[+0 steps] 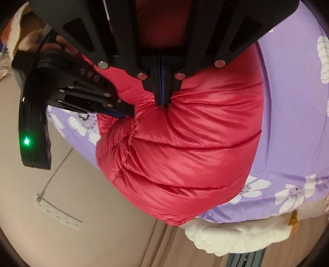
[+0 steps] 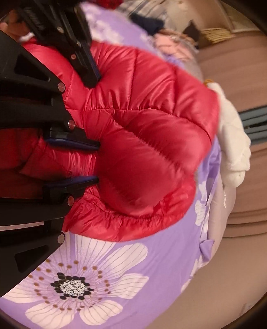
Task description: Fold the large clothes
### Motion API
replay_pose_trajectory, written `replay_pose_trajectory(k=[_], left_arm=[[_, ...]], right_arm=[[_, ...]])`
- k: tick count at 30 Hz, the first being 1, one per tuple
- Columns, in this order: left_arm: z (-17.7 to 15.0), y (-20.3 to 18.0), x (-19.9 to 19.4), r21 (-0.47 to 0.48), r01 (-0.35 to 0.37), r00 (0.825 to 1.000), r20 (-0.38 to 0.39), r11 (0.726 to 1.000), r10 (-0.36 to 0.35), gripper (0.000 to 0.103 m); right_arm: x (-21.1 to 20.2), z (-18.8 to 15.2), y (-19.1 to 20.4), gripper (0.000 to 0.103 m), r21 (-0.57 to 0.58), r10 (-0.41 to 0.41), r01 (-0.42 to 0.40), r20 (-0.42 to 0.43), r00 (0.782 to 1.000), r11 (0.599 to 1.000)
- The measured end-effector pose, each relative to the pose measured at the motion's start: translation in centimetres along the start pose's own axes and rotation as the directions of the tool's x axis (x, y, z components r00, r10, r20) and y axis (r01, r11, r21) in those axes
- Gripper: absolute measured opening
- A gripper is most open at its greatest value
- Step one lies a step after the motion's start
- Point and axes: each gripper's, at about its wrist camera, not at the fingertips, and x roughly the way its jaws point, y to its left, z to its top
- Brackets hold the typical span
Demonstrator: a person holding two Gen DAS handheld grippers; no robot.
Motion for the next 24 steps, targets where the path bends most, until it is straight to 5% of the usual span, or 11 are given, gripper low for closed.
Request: replay_pose_trajectory(k=[4, 8, 13, 15, 17, 20, 22, 24], left_arm=[[0.6, 1.4, 0.5, -0.086, 0.068, 0.997, -0.023, 0.994, -0.070, 0.004], [0.6, -0.1, -1.1, -0.070, 0.025, 1.000, -0.005, 0.997, -0.026, 0.004], [3.3, 0.7, -4.4, -0.121, 0.041, 0.999, 0.032, 0.992, -0.038, 0.004], [5.1, 1.4, -5.7, -0.132, -0.015, 0.994, 0.108, 0.991, 0.029, 0.004], [6.7, 2.1, -4.9, -0.126, -0.109, 0.988, 0.096, 0.986, 0.122, 0.002], [7.9, 2.2, -1.6, -0.055, -0.156, 0.987, 0.011, 0.986, 0.157, 0.000], [8.0, 2.0, -1.1, -0.042, -0.195, 0.980, 0.032, 0.980, 0.196, 0.000], [8.0, 2.6, -0.6, -0.088, -0.146, 0.988, 0.031, 0.985, 0.149, 0.000]], right_arm=[[0.3, -0.3, -0.7, 0.025, 0.021, 0.054, -0.054, -0.001, 0.999, 0.998], [-1.3, -0.1, -0.6, 0.026, 0.017, 0.040, -0.040, 0.035, 0.999, 0.999], [-2.1, 0.7, -2.5, 0.026, 0.038, 0.125, -0.127, 0.035, 0.992, 0.991], [-1.7, 0.8, -3.3, 0.026, 0.107, 0.171, -0.172, 0.020, 0.985, 0.979], [-2.1, 1.1, -3.7, 0.026, 0.157, 0.212, -0.212, 0.017, 0.977, 0.965], [-3.6, 2.3, -5.2, 0.026, 0.245, 0.281, -0.287, 0.058, 0.958, 0.926], [-5.8, 3.4, -5.8, 0.026, 0.253, 0.359, -0.397, 0.183, 0.915, 0.882], [-7.1, 5.1, -5.5, 0.026, 0.218, 0.359, -0.420, 0.273, 0.893, 0.881]])
